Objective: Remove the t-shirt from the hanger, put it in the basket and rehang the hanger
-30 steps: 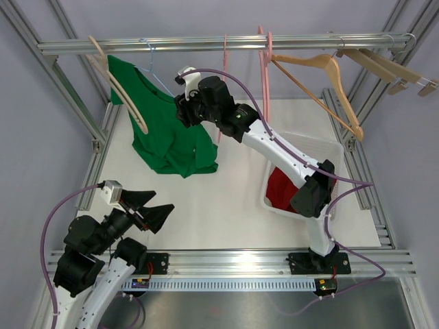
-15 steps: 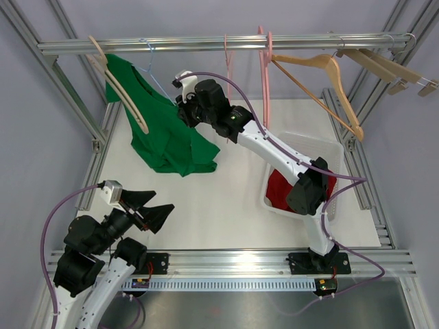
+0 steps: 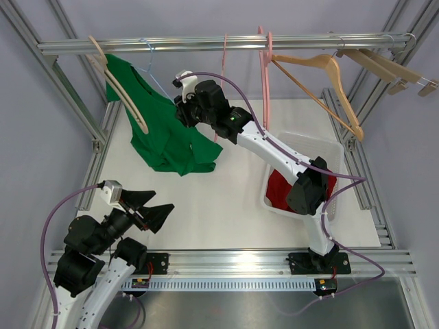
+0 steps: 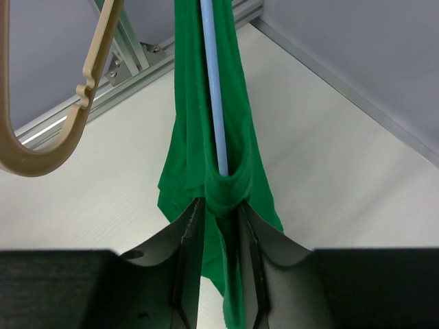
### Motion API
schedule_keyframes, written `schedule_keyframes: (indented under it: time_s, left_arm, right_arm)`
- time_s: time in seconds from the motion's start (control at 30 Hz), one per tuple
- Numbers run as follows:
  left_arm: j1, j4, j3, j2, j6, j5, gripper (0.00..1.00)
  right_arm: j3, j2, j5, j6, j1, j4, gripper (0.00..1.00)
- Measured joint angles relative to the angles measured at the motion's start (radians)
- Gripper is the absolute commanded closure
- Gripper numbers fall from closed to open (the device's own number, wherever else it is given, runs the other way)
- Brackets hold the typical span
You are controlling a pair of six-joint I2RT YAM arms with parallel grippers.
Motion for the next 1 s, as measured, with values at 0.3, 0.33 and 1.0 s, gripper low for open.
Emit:
schedule_keyframes:
  time_s: [0.3,0.33,1.0]
  left_arm:
    - [0.005,0.0,0.0,0.0,0.0,0.0,0.01]
    - [0.005,0.0,0.0,0.0,0.0,0.0,0.01]
    - [0.009,0.185,0.093,0.263,-0.169,-0.049,0.01]
  right_arm:
    - [-0.055,-0.019,-0.002,0.021,0.0,0.066,1.0]
    - [-0.082,-0.033,0.0,0.027,0.0,0.09,1.0]
    - [-0.475,-0.334,0.169,0.094,0.011,0.352,1.0]
